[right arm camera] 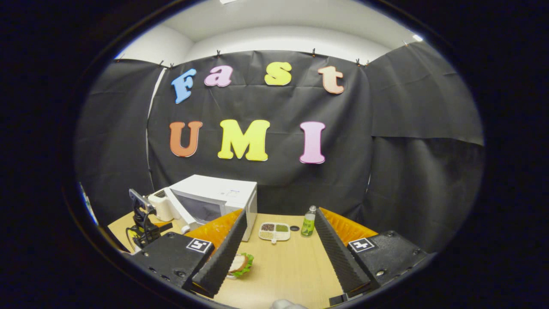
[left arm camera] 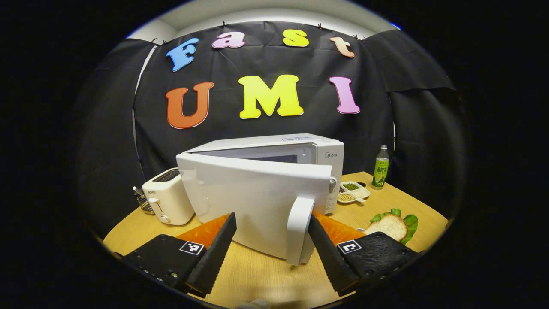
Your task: Open the microwave oven with the left hand, put the food in, and close the microwave oven.
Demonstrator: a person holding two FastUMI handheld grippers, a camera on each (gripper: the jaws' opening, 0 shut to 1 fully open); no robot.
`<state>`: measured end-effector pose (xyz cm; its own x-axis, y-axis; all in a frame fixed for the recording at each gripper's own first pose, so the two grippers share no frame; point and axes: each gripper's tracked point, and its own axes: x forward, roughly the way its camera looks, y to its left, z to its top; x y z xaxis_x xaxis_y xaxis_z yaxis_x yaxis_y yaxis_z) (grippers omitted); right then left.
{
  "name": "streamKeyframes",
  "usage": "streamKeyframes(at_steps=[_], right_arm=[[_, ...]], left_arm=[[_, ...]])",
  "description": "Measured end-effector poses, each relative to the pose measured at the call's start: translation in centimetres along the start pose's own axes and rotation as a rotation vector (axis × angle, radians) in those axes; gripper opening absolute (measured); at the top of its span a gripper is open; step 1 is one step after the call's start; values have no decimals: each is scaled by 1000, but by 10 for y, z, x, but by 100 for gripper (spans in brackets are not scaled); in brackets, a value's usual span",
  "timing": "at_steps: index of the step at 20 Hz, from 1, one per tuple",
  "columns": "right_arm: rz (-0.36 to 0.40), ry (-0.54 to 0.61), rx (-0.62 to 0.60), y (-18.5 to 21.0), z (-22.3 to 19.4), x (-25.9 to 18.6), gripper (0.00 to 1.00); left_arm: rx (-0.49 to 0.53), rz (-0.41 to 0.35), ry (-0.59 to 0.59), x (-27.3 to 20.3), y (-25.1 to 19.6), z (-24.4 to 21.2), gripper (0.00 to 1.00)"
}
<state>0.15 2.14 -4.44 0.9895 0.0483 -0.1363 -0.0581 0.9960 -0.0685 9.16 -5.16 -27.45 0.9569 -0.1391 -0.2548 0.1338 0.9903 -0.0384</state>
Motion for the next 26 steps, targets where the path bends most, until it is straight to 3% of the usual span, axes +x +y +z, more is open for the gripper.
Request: streamKeyframes(at_steps=[7, 8, 9, 10, 11, 12, 13, 14, 15, 16, 17, 21, 22, 24, 25, 26], right_arm=[[77, 15, -1, 35, -11, 0, 92], [86, 17, -1, 39, -13, 2, 100], [95, 18, 2, 44, -14, 3, 92], [104, 19, 7, 49, -15, 4, 100], [113, 21, 10, 54, -17, 5, 100], [124, 25, 11, 60, -19, 5, 92], [134, 28, 11, 66, -22, 6, 100], [140, 31, 8, 70, -24, 8, 92], [147, 33, 2, 75, -27, 7, 100], [156, 34, -4, 81, -29, 8, 100], [165, 38, -6, 86, -32, 10, 92], [195, 69, -6, 98, -48, 16, 92], [201, 79, -8, 100, -52, 19, 100], [213, 99, -8, 100, -65, 25, 100], [224, 120, -5, 100, -74, 29, 92], [229, 142, 3, 97, -85, 34, 92]], left_arm=[[1, 68, 31, -56, 50, -18, 96], [1, 86, 36, -64, 60, -21, 96], [2, 107, 41, -74, 72, -24, 96], [1, 127, 45, -81, 83, -27, 96], [2, 150, 50, -89, 95, -29, 96], [-1, 172, 58, -98, 107, -34, 96], [-4, 198, 64, -106, 121, -37, 96], [-4, 218, 67, -113, 133, -40, 97], [-1, 246, 72, -122, 147, -43, 97], [0, 273, 78, -129, 162, -48, 96], [-1, 300, 83, -137, 177, -50, 97], [-9, 395, 103, -161, 226, -56, 97], [-10, 412, 100, -167, 234, -57, 97], [-6, 435, 100, -175, 243, -56, 97], [-3, 441, 98, -177, 246, -54, 96], [0, 443, 95, -179, 246, -51, 97]])
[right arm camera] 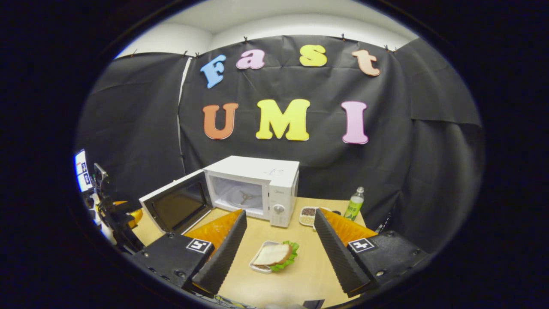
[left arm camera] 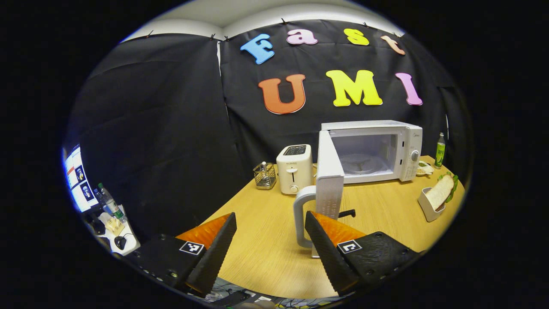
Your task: Open the microwave oven with the left hand, put the food in, and close the microwave oven.
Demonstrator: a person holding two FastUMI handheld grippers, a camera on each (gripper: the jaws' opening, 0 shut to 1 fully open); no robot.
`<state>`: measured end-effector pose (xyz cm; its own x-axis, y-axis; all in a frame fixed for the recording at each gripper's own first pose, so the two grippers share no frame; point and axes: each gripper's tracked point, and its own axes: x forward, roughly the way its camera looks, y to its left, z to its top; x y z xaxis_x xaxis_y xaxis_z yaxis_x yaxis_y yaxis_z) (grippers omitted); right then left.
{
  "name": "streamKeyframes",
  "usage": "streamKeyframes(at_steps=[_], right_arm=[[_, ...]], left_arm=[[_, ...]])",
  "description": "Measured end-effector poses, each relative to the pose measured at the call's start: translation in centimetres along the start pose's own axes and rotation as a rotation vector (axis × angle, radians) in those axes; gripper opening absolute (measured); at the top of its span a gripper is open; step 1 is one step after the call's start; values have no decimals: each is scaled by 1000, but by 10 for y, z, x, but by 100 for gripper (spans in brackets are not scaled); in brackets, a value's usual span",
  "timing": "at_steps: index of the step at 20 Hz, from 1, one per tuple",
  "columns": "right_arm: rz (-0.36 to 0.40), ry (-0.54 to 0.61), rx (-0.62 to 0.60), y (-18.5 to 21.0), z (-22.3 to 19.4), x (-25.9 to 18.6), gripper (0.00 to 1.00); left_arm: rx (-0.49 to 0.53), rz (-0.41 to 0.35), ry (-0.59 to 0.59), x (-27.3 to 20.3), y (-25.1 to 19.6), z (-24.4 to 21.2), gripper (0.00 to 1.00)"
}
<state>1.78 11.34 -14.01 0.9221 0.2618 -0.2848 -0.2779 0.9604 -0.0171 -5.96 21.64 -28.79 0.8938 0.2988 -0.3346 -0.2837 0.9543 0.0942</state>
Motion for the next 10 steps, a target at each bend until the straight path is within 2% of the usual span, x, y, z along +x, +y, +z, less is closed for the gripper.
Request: streamKeyframes(at_steps=[1, 2, 3, 4, 5, 6, 7, 8, 9, 10], right_arm=[[4, 26, 14, -5, -10, 7, 92], [2, 60, 26, -11, -24, 15, 100], [3, 86, 41, -18, -37, 22, 92], [-2, 126, 63, -25, -53, 30, 100], [8, 159, 81, -28, -70, 38, 100], [10, 199, 87, -34, -88, 48, 92], [8, 237, 91, -40, -103, 57, 100], [20, 269, 105, -44, -118, 67, 100], [39, 306, 135, -46, -132, 75, 89], [65, 337, 165, -46, -144, 84, 86]], left_arm=[[-1, 0, -3, -3, 0, 3, 97], [-2, -6, -4, -6, -3, 3, 97], [0, -12, -6, -8, -6, 5, 97], [4, -25, -11, -11, -11, 8, 97], [10, -39, -23, -16, -17, 12, 97], [19, -54, -37, -19, -24, 17, 97], [27, -62, -38, -22, -31, 20, 97], [33, -66, -37, -24, -35, 21, 97], [33, -73, -43, -27, -41, 27, 96], [28, -74, -42, -31, -46, 32, 96]])
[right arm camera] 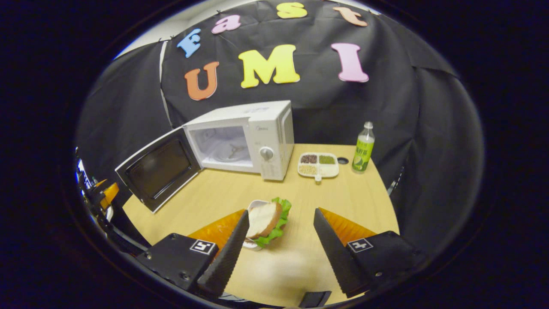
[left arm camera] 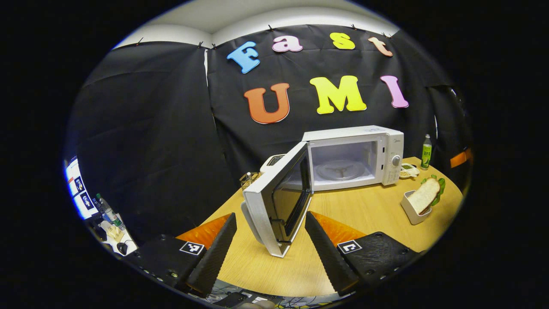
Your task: Open the microwave oven with the left hand, put the food in, and close the microwave oven.
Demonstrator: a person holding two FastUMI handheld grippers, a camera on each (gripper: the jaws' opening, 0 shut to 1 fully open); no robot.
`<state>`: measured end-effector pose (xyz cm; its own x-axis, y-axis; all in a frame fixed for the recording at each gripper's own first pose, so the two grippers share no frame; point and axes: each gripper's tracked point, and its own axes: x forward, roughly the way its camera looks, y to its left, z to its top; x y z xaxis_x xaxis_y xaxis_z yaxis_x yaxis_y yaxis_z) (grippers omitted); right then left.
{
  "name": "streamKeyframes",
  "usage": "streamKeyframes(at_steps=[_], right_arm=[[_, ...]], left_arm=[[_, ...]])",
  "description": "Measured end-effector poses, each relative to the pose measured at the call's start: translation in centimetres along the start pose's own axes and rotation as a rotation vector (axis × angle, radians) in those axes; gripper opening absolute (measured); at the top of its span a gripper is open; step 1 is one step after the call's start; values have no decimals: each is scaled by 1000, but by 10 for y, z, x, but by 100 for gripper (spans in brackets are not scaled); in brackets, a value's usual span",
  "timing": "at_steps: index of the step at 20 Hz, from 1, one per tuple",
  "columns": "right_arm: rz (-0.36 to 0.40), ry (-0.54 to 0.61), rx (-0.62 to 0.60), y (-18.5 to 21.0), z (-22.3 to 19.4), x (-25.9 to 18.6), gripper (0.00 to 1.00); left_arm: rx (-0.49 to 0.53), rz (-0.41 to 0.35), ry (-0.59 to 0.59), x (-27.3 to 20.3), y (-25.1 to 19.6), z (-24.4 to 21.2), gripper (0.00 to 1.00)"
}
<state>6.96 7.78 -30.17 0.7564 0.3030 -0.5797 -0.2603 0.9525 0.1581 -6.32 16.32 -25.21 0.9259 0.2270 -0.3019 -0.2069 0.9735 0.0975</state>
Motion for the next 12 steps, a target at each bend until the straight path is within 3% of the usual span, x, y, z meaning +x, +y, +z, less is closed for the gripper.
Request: streamKeyframes(at_steps=[1, 2, 3, 7, 12], right_arm=[[20, 43, 23, -3, -8, 12, 84], [42, 73, 49, -6, -15, 21, 94], [68, 99, 74, -7, -19, 31, 82], [181, 208, 177, -4, -31, 68, 76], [287, 296, 279, 1, -32, 90, 62]], left_arm=[[-9, -3, 4, -2, -7, 5, 96], [-13, -3, 2, -4, -14, 11, 96], [-10, -2, 8, -6, -21, 16, 96], [12, 16, 16, -16, -45, 33, 96], [25, 19, 27, -21, -70, 45, 97]])
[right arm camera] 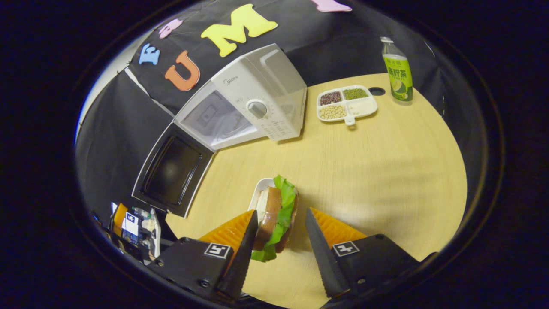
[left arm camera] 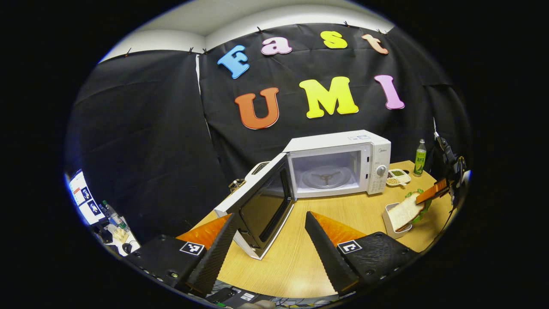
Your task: Open the microwave oven with the left hand, put the food in, and close the microwave oven.
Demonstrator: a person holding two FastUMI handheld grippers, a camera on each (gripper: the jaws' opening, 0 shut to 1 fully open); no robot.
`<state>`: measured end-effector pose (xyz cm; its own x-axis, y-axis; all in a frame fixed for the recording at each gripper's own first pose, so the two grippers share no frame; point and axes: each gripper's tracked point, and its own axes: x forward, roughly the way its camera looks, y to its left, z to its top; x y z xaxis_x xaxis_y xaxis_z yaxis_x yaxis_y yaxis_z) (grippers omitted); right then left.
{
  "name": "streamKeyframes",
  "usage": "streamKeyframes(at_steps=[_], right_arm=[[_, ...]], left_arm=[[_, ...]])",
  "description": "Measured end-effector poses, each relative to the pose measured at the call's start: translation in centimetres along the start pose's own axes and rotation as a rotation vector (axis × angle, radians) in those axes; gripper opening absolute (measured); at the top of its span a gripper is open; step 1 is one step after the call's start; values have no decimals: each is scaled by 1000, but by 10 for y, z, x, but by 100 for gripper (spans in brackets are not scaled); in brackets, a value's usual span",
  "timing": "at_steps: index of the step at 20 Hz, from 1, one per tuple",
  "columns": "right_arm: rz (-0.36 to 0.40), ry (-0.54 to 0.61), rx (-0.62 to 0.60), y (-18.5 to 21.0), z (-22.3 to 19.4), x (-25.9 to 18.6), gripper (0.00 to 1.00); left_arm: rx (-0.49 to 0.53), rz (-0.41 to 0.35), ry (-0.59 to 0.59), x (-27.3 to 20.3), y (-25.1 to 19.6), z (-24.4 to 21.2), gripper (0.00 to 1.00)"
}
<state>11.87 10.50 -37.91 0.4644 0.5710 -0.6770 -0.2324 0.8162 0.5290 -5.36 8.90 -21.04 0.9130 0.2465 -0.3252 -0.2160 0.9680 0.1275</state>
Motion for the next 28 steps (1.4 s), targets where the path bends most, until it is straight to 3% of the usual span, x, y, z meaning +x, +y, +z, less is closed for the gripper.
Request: streamKeyframes(at_steps=[1, 2, 3, 6, 9, 10, 13, 14, 15, 21, 28], right_arm=[[11, 10, 6, 0, 1, 2, 53], [26, 22, 16, 2, 0, 3, 60], [38, 44, 30, 3, 0, 4, 43], [64, 78, 107, 5, 1, 5, 41], [84, 86, 177, 10, 1, 4, 31], [89, 77, 185, 14, 3, 2, 37], [83, 27, 178, 28, 15, -13, 35], [91, 6, 177, 37, 20, -19, 26], [99, -14, 183, 48, 26, -25, 34], [130, -199, 190, 129, 73, -37, 34], [135, -476, 259, 215, 127, 36, 34]], left_arm=[[0, 1, -2, 0, -2, 2, 97], [4, 1, -3, 1, -4, 5, 97], [8, -1, -2, 2, -5, 6, 96], [30, -2, -5, 8, -1, 10, 96], [9, -9, -19, 12, 4, 13, 96], [8, -13, -25, 15, 5, 14, 97], [-2, -32, -37, 21, 13, 15, 97], [-2, -39, -41, 23, 15, 16, 97], [2, -48, -44, 23, 18, 16, 96], [-17, -143, -73, 25, 29, 30, 97], [22, -226, -94, 32, 42, 43, 97]])
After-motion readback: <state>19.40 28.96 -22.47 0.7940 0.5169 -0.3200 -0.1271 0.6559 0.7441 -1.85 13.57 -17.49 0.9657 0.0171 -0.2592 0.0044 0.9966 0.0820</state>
